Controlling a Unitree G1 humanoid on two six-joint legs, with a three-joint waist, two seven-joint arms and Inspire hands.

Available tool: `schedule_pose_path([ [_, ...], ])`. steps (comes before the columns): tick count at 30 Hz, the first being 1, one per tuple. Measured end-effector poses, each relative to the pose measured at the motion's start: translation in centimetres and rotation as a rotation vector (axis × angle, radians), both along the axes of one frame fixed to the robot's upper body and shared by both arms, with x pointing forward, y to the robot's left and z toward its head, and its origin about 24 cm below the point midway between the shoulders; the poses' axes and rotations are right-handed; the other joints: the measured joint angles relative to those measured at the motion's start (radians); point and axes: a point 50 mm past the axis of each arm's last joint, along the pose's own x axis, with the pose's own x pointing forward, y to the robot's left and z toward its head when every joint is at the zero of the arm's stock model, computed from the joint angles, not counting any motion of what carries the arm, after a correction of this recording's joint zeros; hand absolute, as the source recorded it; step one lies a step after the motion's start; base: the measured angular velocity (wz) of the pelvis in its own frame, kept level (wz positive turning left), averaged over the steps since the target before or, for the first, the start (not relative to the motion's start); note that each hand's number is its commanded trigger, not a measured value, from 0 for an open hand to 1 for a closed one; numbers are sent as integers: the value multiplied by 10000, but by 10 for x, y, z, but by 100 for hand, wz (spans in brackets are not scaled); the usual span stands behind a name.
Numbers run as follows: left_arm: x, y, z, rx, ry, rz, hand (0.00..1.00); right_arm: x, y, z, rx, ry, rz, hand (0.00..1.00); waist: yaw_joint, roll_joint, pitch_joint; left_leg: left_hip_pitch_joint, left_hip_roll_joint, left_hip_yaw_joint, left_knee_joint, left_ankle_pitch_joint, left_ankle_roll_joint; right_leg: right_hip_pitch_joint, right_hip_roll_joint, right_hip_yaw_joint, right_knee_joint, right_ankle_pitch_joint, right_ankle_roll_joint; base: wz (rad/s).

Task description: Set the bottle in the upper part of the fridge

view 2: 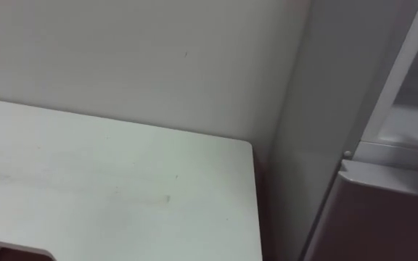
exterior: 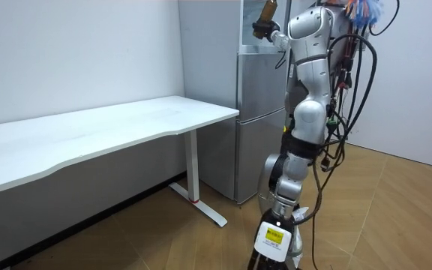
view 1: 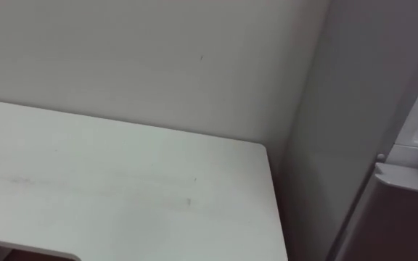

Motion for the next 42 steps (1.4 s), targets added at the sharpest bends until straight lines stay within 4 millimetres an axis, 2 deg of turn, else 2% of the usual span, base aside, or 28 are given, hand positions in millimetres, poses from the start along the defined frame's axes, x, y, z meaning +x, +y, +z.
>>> schedule_pose_path([
  [4, -1, 2, 1, 87, 2, 83, 0, -1, -4, -3, 109, 118, -346, 100, 105, -100, -5, -35, 4, -59, 8, 6, -10, 0, -7, -88, -7, 0, 0, 2],
  [11, -4, 12, 5, 322, 135, 38, 0, 2, -11, -21, 273, 1139, -866, 100, 271, -280, -107, -52, -7, -218, 49, 6, -8, 58, -33, -225, 10, -1, -2, 6],
  [16, -7, 12, 5, 299, 194, 45, 0, 12, -12, -24, 521, 1465, -857, 100, 285, -254, -86, -116, -32, -268, 138, 7, -4, 56, -84, -230, 27, -12, 15, 4],
  [22, -9, 12, 6, 205, 180, 109, 0, 13, -15, -29, 615, 1748, -633, 100, 402, -251, -79, -162, -42, -353, 179, 6, -7, 50, -109, -240, 87, -110, 23, 4],
  [24, -9, 11, 5, 127, 165, 94, 0, 14, -16, -29, 645, 1766, -581, 100, 464, -219, -41, -214, -48, -422, 246, 6, -8, 33, -145, -329, 156, -127, 15, 11],
  [31, -9, 12, 6, 147, 171, 104, 0, 18, -15, -27, -317, 2722, 140, 100, 650, -306, 5, -332, -44, -564, 394, 8, -24, 17, -178, -455, 233, -151, -18, 4],
  [35, -7, 14, 6, 188, 184, 63, 0, 23, -20, -27, -94, 3099, -194, 100, 903, -387, 36, -592, -13, -765, 722, -68, -71, -13, -160, -567, 227, -144, -28, 9],
  [38, -9, 14, 6, 125, 351, 74, 0, 21, -23, -26, -35, 3093, -468, 100, 992, -361, 53, -817, 56, -843, 1028, -165, -91, -19, -142, -771, 196, -142, -32, 10],
  [42, -9, 17, 8, 104, 365, 33, 0, 22, -23, -26, -70, 3123, -433, 100, 1066, -313, 65, -974, 171, -845, 1263, -242, -133, -68, -63, -783, 208, -128, -72, 1],
])
